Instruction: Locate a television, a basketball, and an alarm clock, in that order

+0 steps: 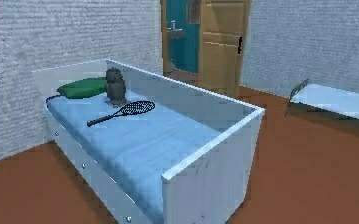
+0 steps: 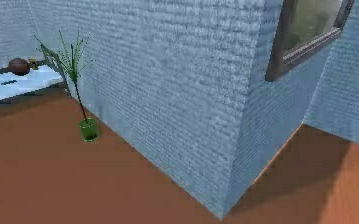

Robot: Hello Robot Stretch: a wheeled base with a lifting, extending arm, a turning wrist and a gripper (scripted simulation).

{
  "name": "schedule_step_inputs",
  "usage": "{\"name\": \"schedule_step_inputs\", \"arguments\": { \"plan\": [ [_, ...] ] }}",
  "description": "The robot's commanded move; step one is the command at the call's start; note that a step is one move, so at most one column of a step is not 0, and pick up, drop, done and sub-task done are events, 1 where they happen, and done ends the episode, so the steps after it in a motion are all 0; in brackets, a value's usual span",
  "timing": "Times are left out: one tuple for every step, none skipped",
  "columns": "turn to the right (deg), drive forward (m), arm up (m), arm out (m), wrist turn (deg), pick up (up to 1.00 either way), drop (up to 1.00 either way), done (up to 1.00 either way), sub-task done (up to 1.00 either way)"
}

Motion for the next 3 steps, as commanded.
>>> {"name": "schedule_step_inputs", "arguments": {
  "plan": [
    [-45.0,0.00,0.00,0.00,0.0,0.00,0.00,0.00,0.00],
    [-45.0,0.00,0.00,0.00,0.0,0.00,0.00,0.00,0.00],
    [-45.0,0.00,0.00,0.00,0.0,0.00,0.00,0.00,0.00]
  ]
}}
